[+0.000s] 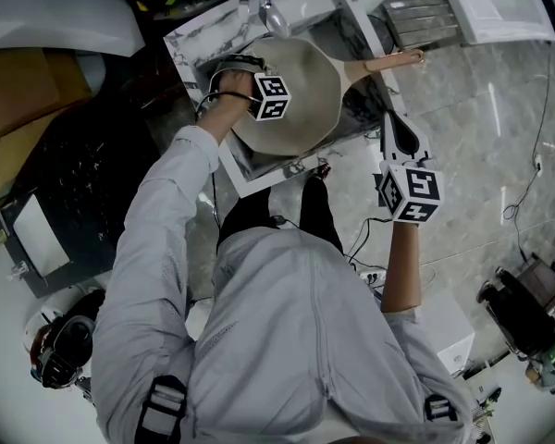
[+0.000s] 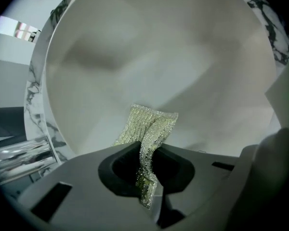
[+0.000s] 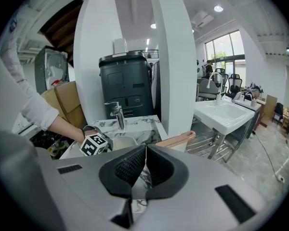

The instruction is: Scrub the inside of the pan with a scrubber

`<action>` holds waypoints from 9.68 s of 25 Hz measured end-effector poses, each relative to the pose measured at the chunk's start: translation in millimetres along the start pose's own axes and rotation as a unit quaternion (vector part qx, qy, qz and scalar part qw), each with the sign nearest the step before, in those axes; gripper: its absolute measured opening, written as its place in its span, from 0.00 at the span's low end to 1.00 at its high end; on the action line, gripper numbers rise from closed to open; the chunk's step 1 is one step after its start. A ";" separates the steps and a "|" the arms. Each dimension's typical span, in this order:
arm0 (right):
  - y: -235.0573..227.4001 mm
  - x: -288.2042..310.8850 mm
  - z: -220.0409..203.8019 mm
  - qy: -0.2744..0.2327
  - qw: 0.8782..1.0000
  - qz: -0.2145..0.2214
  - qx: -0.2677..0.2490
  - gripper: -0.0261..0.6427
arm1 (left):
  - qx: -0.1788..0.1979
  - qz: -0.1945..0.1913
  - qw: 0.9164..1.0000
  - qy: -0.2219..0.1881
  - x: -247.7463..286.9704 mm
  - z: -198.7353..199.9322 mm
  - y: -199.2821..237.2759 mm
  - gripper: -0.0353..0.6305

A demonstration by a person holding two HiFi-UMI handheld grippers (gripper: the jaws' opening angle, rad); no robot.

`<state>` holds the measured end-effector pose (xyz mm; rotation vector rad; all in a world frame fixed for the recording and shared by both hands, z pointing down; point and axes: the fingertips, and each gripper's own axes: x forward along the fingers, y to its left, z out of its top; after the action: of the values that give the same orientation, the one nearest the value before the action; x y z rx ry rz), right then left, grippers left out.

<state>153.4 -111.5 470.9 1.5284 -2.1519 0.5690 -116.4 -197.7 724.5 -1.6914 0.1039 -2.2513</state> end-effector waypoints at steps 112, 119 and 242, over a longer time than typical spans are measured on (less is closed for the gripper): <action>-13.6 -6.8 -33.8 0.023 0.999 -0.009 0.026 0.09 | -0.217 -0.217 0.950 -0.062 9.7 28.9 -38.9 0.14; -12.9 -2.1 -36.0 0.028 0.999 -0.005 0.024 0.09 | -0.311 -0.173 0.927 -0.117 8.0 43.0 -8.4 0.14; 29.0 -57.7 76.7 -0.042 0.994 0.066 -0.073 0.09 | -0.337 -0.406 0.738 -0.422 -201.4 131.1 -102.9 0.14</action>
<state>134.1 -101.3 373.1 1.3630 -2.3156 0.3863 35.5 -23.0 603.0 -3.5735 -0.0679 -1.6391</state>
